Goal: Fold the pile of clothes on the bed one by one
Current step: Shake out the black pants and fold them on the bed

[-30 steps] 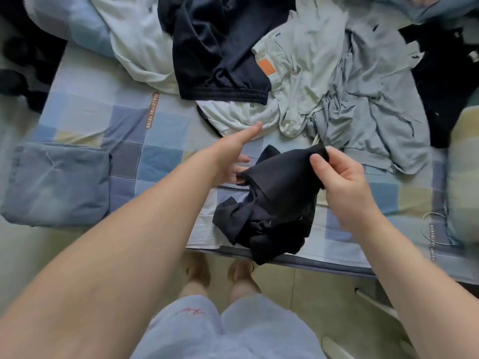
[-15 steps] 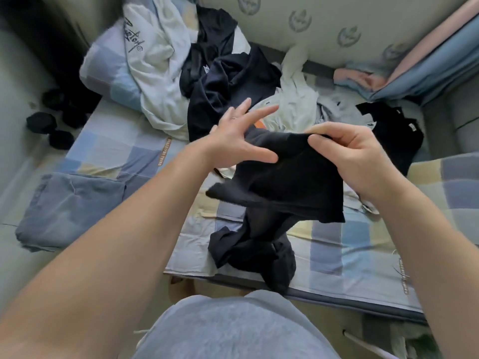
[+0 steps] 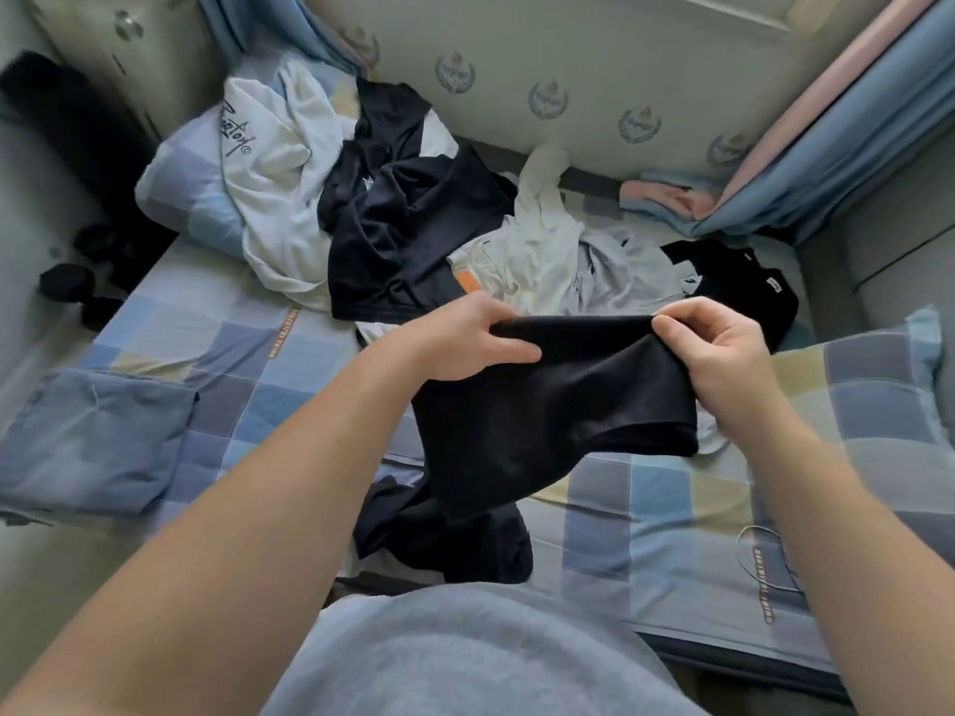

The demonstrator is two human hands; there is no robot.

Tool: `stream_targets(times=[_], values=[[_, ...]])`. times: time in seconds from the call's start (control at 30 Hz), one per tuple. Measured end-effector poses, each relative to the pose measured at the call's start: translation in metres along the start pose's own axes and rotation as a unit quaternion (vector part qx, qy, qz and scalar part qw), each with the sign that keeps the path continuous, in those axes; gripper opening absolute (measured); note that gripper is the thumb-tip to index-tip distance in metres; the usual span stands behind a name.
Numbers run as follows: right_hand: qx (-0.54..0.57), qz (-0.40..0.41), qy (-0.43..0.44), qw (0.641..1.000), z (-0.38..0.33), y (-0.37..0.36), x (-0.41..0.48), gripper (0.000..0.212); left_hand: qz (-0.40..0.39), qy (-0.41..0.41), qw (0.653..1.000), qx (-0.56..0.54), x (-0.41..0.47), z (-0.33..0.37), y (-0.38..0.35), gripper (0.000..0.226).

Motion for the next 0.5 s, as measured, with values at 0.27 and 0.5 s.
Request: stream_targets(times=[0.27,0.5], values=[[0.050,-0.176,-0.074,0.980,0.002,-0.043,-0.038,0.086,0.155,0.081,0.938,-0.299,0.011,0.038,-0.001,0.024],[0.094,-0.137,-0.057,0.985,-0.007,-0.053,-0.035,0.048,0.119,0.050,0.963,-0.238,0.017,0.069,-0.007,0.034]])
Point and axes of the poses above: each hand's wrist, its own x-axis towards the middle knuckle, its own y-axis out of the back of the hand, z = x × y, the point moved 10 cm from there along x, towards the middle knuckle, and after that the axes turned 10 degrees about x, right-handed, at the moved point
